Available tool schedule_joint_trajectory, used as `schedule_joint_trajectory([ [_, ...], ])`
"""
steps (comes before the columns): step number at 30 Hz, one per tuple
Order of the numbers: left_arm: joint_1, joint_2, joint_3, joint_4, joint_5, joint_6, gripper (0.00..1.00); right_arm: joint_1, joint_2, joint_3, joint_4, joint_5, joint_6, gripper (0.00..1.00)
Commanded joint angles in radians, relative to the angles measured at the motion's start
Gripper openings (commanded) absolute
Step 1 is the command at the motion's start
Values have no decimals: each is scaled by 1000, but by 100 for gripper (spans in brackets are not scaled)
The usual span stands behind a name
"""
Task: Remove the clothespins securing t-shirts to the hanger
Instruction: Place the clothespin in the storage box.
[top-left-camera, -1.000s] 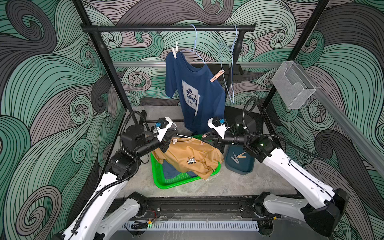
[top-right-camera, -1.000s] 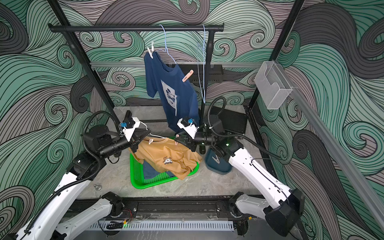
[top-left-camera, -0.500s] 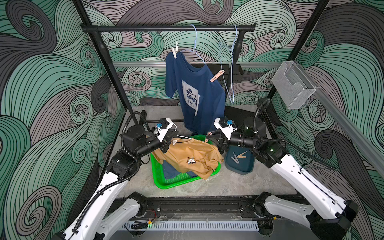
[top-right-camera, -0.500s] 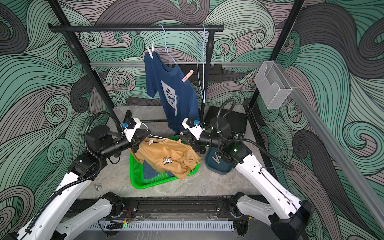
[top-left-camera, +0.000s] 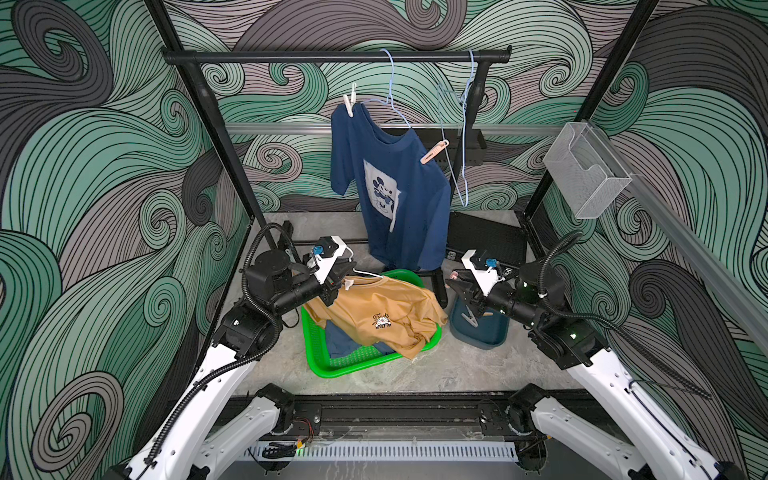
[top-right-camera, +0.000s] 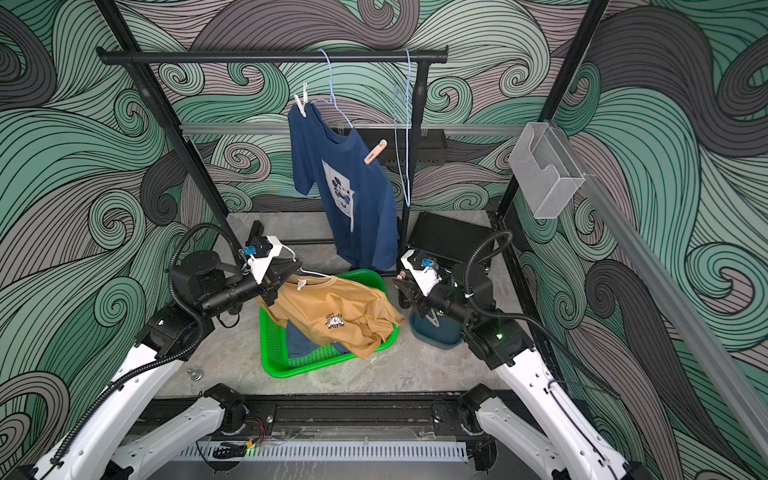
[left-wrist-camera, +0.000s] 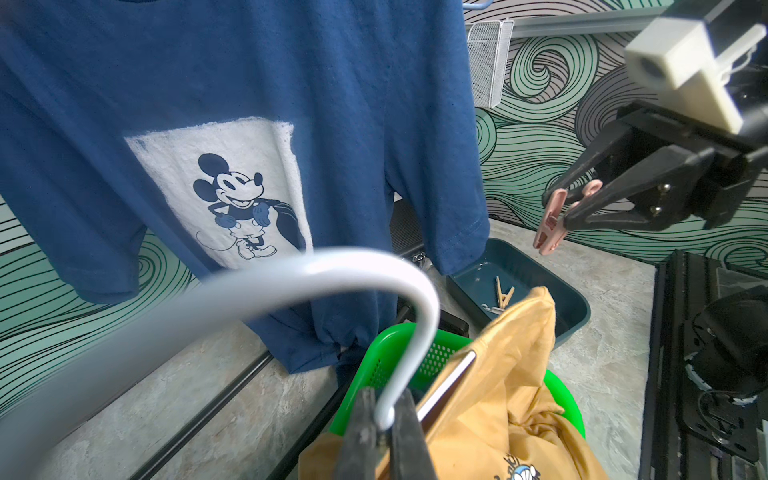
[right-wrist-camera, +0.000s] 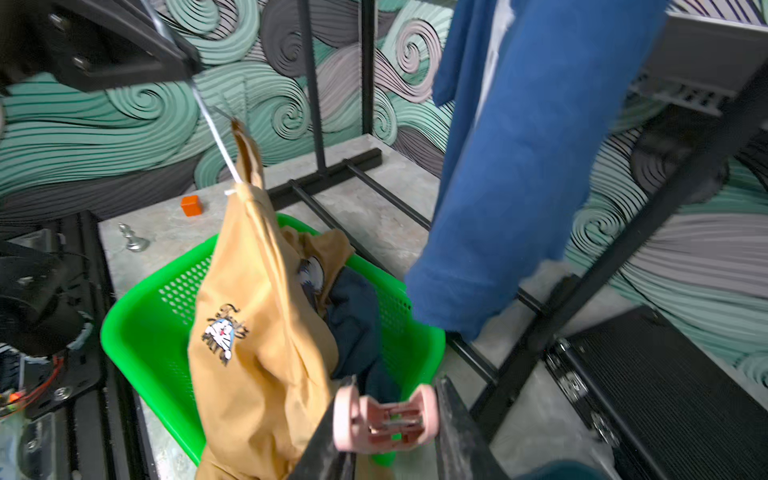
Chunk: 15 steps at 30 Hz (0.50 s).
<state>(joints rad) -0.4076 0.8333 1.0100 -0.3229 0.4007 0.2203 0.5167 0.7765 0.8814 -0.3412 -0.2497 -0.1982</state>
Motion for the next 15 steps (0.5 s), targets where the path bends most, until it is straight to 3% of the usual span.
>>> schedule_joint_trajectory([
  [1, 5, -15, 14, -2, -10, 8, 0, -6, -78, -67, 2, 224, 64, 31],
  [7, 6, -21, -2, 2, -20, 4, 0, -16, -118, -193, -12, 470, 196, 34],
  [15, 5, -22, -4, 5, -14, -3, 0, -133, -64, -316, 39, 518, 411, 34],
])
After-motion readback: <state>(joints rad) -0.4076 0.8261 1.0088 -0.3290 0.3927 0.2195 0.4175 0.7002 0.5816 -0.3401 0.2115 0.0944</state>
